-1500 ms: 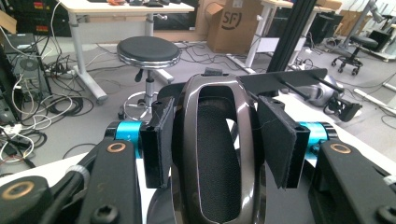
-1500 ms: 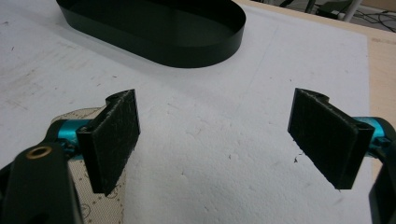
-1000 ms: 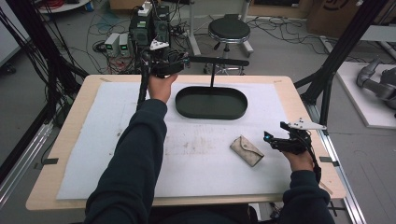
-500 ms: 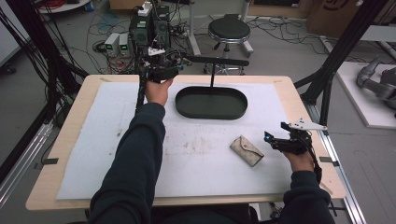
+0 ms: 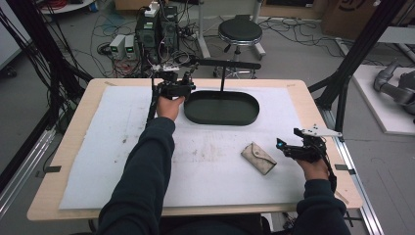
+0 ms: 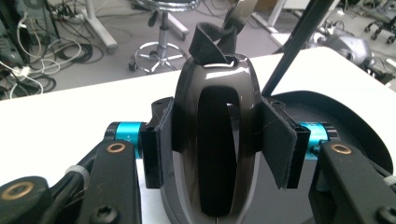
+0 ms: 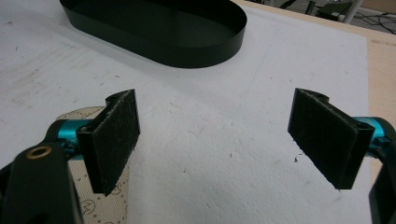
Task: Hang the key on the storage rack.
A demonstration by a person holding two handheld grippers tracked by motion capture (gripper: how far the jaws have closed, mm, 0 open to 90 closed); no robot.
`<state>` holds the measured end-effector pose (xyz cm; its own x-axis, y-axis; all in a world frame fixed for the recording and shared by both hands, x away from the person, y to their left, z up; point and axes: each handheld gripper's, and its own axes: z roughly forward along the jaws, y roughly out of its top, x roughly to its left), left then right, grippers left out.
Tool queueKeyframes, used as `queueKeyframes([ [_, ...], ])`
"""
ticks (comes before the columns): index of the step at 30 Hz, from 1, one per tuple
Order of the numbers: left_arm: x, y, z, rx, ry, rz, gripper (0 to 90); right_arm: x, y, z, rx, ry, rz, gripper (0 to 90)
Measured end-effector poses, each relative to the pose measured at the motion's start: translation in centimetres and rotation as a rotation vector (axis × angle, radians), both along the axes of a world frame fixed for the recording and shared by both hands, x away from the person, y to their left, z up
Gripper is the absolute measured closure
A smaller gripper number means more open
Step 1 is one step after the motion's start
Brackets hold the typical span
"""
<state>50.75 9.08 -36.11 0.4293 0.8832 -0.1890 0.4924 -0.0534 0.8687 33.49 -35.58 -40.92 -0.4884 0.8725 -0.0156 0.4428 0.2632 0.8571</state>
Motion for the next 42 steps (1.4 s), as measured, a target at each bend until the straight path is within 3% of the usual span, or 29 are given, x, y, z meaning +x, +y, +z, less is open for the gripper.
queueKeyframes([
  [6,-0.6,-0.1,-0.2,0.031,-0.018,0.015,45.4,0.0,0.0,0.0,-0.002,-0.003,0.002,17.1],
  [12,-2.2,0.5,0.1,-0.008,-0.051,-0.01,34.0,0.0,0.2,0.0,-0.007,-0.002,0.007,17.1],
  [14,-3.0,0.6,0.0,-0.021,-0.059,-0.02,26.2,0.0,0.2,0.0,-0.008,-0.003,0.007,17.1],
  [16,-3.9,0.7,-0.2,-0.02,-0.06,-0.021,23.4,0.0,0.2,0.0,-0.008,-0.005,0.006,17.1],
  [20,-6.0,0.9,-0.5,-0.059,-0.021,-0.052,22.5,0.0,0.4,0.0,-0.014,-0.005,0.009,17.1],
  [21,-7.5,0.9,-0.6,-0.073,-0.027,-0.075,22.5,0.0,0.5,0.0,-0.017,-0.006,0.012,17.1],
  [22,-7.5,0.9,-0.6,-0.073,-0.027,-0.075,22.5,0.0,0.5,0.0,-0.017,-0.006,0.012,17.1],
  [25,-10.1,1.3,-1.4,-0.122,-0.044,-0.124,22.5,0.1,0.7,0.0,-0.023,-0.009,0.018,17.1],
  [26,-10.5,1.4,-1.6,-0.128,-0.037,-0.134,22.5,0.1,0.7,0.0,-0.025,-0.011,0.021,17.1],
  [27,-11.8,1.8,-2.0,-0.128,-0.056,-0.14,22.5,0.1,0.9,0.0,-0.032,-0.015,0.027,17.1],
  [28,-11.8,1.8,-2.0,-0.128,-0.056,-0.14,22.5,0.1,0.9,0.0,-0.032,-0.015,0.027,17.1],
  [32,-14.6,3.6,-2.7,-0.076,-0.144,-0.144,22.5,0.1,1.4,0.1,-0.037,-0.025,0.036,17.0],
  [36,-16.7,6.0,-3.9,-0.129,-0.152,-0.139,22.1,0.3,1.8,0.1,-0.04,-0.025,0.048,17.0],
  [40,-18.0,8.1,-4.7,-0.128,-0.149,-0.112,18.8,0.5,2.2,-0.1,-0.04,-0.016,0.061,17.0],
  [42,-18.3,8.9,-4.4,-0.088,-0.182,-0.094,17.8,0.6,2.3,-0.1,-0.032,-0.012,0.063,17.0],
])
